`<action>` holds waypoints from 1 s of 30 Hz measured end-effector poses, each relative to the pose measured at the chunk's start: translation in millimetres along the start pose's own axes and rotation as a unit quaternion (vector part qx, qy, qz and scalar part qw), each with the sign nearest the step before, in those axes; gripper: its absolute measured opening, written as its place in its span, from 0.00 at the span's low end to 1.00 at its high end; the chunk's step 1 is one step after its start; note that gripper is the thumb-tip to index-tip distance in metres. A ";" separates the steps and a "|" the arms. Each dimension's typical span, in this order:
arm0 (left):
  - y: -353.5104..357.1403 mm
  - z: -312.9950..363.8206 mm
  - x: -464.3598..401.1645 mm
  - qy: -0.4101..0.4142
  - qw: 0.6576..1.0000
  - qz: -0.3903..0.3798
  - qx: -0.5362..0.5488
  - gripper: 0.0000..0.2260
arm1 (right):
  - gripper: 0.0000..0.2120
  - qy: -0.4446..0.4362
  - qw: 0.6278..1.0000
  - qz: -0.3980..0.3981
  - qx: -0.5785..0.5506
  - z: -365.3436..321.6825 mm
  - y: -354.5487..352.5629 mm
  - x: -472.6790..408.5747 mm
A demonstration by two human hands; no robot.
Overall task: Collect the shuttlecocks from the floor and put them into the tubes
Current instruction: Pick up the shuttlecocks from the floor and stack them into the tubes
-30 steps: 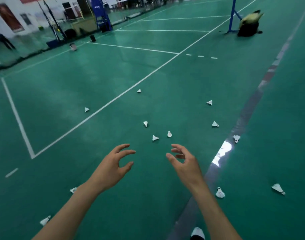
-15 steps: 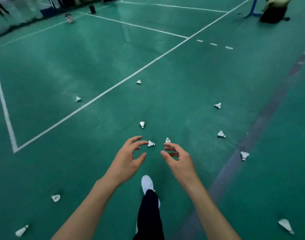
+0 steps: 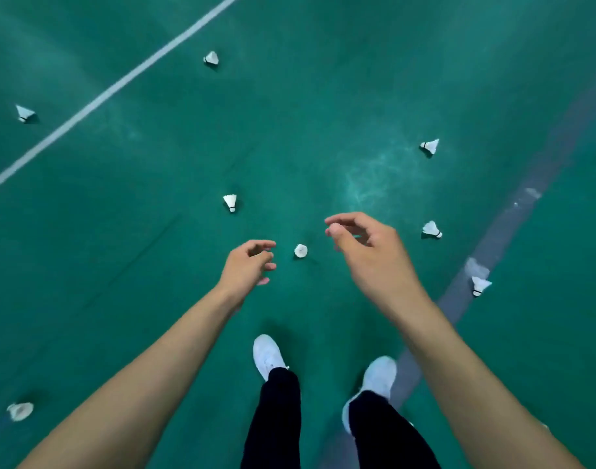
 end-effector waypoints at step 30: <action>68.0 -425.9 -528.7 0.052 0.950 0.077 -0.299 0.04 | 0.41 0.062 0.850 -0.253 0.459 615.6 276.4 -449.5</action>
Point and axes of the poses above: each hand's wrist, its own x-axis away from the middle knuckle, its own y-axis out of the palm, z = x × y, the point moved 1 cm from there along -x, towards the middle knuckle
